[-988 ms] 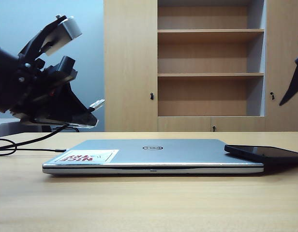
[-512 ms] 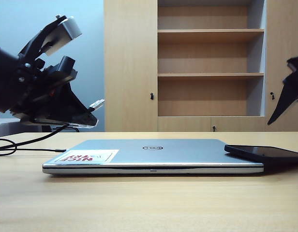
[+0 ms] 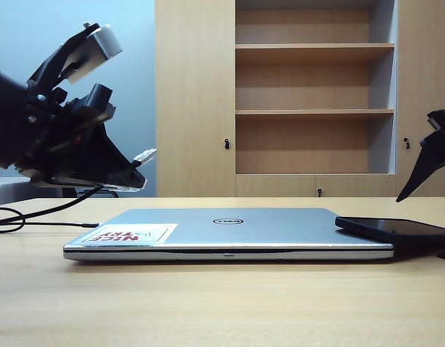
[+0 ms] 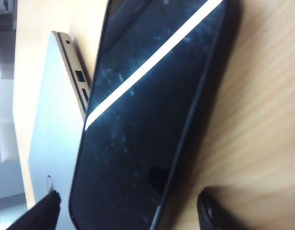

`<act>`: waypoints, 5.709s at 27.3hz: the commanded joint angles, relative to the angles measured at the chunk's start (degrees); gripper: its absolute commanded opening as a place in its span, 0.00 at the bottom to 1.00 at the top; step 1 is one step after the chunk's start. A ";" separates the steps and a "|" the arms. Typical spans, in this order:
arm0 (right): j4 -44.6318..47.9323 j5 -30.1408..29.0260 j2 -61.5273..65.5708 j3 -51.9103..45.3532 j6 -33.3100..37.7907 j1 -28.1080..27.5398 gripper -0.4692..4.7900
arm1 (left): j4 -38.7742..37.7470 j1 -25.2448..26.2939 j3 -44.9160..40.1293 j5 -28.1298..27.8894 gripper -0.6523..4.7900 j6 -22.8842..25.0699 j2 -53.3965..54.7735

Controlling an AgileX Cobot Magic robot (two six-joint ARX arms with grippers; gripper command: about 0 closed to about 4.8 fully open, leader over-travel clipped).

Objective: Pick up the charging cable and the phone, plug the charging cable into the charging port on the phone, and finally place them back on the table.

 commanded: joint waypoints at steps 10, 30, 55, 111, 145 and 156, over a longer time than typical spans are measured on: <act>3.50 -4.57 8.04 4.44 -0.31 -0.70 0.82 | 0.76 0.07 0.20 0.15 0.11 0.02 -0.11; 5.68 -2.60 9.86 4.87 -0.37 -0.63 0.51 | 0.74 0.04 0.20 0.15 0.11 0.02 -0.11; -0.22 -1.18 -3.48 5.79 -19.15 -0.46 0.08 | 0.72 0.04 0.20 0.15 0.11 0.02 -0.11; -78.40 20.48 -0.17 33.42 -39.74 19.15 0.30 | -0.76 0.04 0.20 0.17 0.11 0.00 -0.11; -14.80 -12.76 1.90 24.26 -22.32 19.71 0.08 | -5.68 -14.80 0.17 0.17 0.11 -15.91 1.25; 8.17 -14.29 3.98 13.73 -6.16 19.82 0.08 | -2.49 -15.76 0.17 0.17 0.11 -26.25 3.26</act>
